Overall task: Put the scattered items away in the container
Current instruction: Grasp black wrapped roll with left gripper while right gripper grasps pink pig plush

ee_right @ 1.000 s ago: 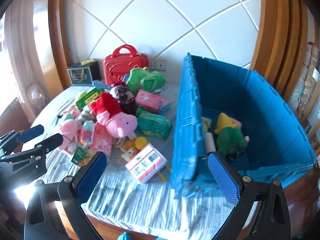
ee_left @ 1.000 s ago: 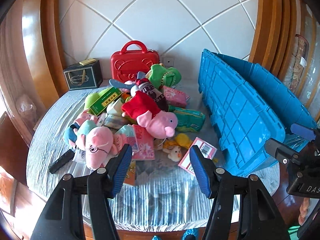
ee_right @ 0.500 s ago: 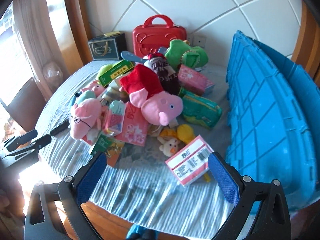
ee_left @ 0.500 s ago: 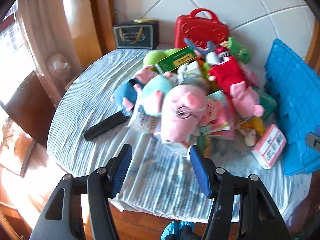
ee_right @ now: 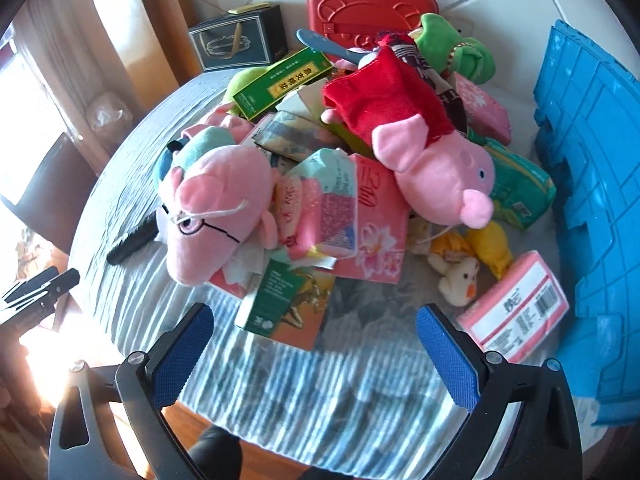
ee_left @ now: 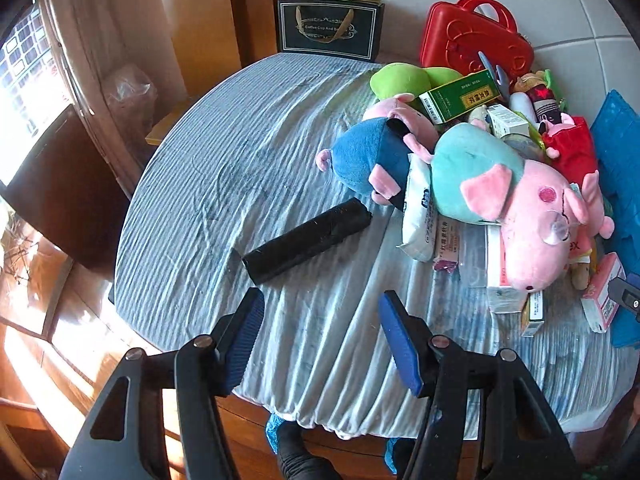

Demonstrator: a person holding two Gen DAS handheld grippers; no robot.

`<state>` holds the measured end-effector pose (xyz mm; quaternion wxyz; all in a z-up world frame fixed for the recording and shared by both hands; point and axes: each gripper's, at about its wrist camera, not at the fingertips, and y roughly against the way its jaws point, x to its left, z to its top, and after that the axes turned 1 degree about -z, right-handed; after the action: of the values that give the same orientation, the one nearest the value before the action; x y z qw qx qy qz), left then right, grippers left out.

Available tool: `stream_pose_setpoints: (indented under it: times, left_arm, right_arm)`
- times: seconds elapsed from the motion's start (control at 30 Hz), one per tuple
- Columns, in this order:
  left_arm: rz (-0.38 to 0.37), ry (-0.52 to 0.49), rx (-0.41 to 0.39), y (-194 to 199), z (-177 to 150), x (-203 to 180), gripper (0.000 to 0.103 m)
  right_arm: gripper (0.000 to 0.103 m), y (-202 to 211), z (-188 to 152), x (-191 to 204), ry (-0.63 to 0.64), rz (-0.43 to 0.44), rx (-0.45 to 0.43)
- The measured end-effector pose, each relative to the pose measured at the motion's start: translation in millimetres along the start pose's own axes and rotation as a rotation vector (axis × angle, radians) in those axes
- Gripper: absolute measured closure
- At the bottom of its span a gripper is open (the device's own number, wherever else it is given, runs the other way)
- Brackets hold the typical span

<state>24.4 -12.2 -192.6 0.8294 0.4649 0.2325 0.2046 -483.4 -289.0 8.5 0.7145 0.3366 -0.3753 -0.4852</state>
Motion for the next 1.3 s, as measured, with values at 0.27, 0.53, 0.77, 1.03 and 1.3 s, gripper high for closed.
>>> stream_pose_setpoints:
  times: [0.27, 0.53, 0.77, 1.03, 1.3]
  left_arm:
    - [-0.083, -0.235, 0.114, -73, 30, 43, 0.044]
    - [-0.149, -0.369, 0.169, -129, 40, 22, 0.044]
    - [-0.184, -0.42, 0.193, -156, 37, 6, 0.057]
    - [-0.275, -0.399, 0.106, -98, 55, -10, 0.068]
    - [-0.349, -0.39, -0.036, -47, 87, -38, 0.068]
  right_arm:
    - [0.0, -23, -14, 62, -0.244, -0.072, 0.022]
    - [0.0, -30, -21, 77, -0.345, -0.146, 0.026]
    - [0.0, -39, -22, 80, -0.374, -0.154, 0.027]
    - [0.0, -28, 2, 83, -0.336, -0.115, -0.043]
    - [0.01, -51, 31, 89, -0.29, -0.065, -0.039]
